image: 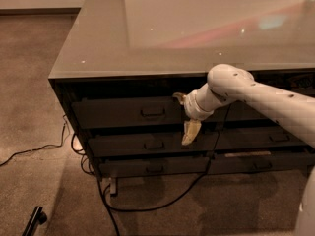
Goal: Open top drawer
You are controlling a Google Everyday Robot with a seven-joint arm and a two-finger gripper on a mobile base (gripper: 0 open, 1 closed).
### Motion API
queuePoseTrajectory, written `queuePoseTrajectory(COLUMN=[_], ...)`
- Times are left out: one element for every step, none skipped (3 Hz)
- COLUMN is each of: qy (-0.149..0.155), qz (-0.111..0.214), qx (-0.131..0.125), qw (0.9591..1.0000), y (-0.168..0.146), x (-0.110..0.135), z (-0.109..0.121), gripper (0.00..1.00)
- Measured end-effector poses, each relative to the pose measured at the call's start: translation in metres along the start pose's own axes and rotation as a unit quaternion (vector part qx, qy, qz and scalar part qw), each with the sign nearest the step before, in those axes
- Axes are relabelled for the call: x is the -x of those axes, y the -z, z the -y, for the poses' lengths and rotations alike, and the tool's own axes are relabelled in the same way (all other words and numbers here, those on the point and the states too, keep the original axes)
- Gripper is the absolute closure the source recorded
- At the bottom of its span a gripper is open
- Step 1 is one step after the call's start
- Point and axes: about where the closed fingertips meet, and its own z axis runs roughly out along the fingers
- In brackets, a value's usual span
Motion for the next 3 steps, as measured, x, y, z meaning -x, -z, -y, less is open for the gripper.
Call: queuePoseTrajectory(qy=[0.005, 0.028, 0.036], qz=[-0.009, -0.008, -0.010], qx=[0.014, 0.031, 0.039], qw=[0.9999, 0.9991, 0.9985], y=[-0.009, -0.016, -0.012], x=[0.000, 0.022, 0.033], z=[-0.002, -0.007, -0.012], gripper=[0.00, 0.26, 0.50])
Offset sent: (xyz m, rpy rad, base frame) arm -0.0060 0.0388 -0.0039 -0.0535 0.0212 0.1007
